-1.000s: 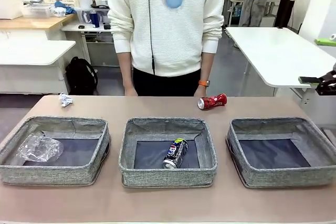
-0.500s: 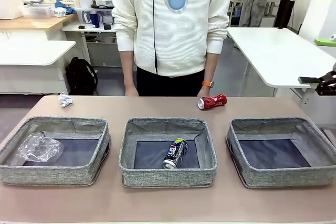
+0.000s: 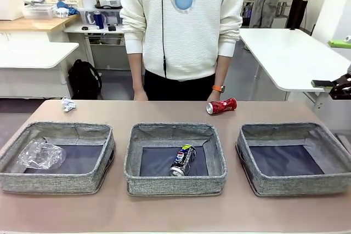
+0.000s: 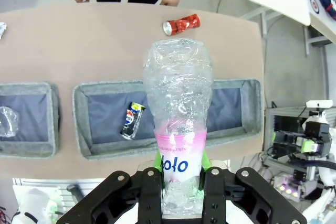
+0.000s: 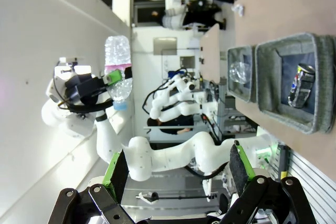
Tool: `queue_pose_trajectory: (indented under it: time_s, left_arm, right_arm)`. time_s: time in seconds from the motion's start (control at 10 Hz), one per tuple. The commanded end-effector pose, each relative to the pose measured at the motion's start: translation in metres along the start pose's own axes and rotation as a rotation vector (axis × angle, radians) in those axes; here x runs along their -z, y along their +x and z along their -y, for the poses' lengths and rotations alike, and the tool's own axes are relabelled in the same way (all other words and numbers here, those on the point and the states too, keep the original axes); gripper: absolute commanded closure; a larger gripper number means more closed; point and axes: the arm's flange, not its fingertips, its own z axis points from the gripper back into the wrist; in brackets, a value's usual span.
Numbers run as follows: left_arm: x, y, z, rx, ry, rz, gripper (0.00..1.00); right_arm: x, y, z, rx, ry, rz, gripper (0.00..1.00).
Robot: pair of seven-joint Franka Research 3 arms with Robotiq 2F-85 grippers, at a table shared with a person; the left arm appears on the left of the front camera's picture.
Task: Sort the waste into the appropriate baskets.
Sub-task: Place the picked waste into the Fabric basket indicated by the person.
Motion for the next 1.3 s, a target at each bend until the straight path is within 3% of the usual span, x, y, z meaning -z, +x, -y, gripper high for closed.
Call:
queue_pose_trajectory:
  time_s: [0.0,1.2]
  left_arm:
    - [-0.0006,-0.0046,-0.0081,0.013,0.018,0.012,0.77]
    - [-0.0006,-0.0046,-0.0081,0.013,0.018,0.012,0.77]
  right_arm:
    - [0.0012,0.001,-0.002,-0.002,0.018,0.008,0.0]
    - [0.0012,0.001,-0.002,-0.002,0.018,0.008,0.0]
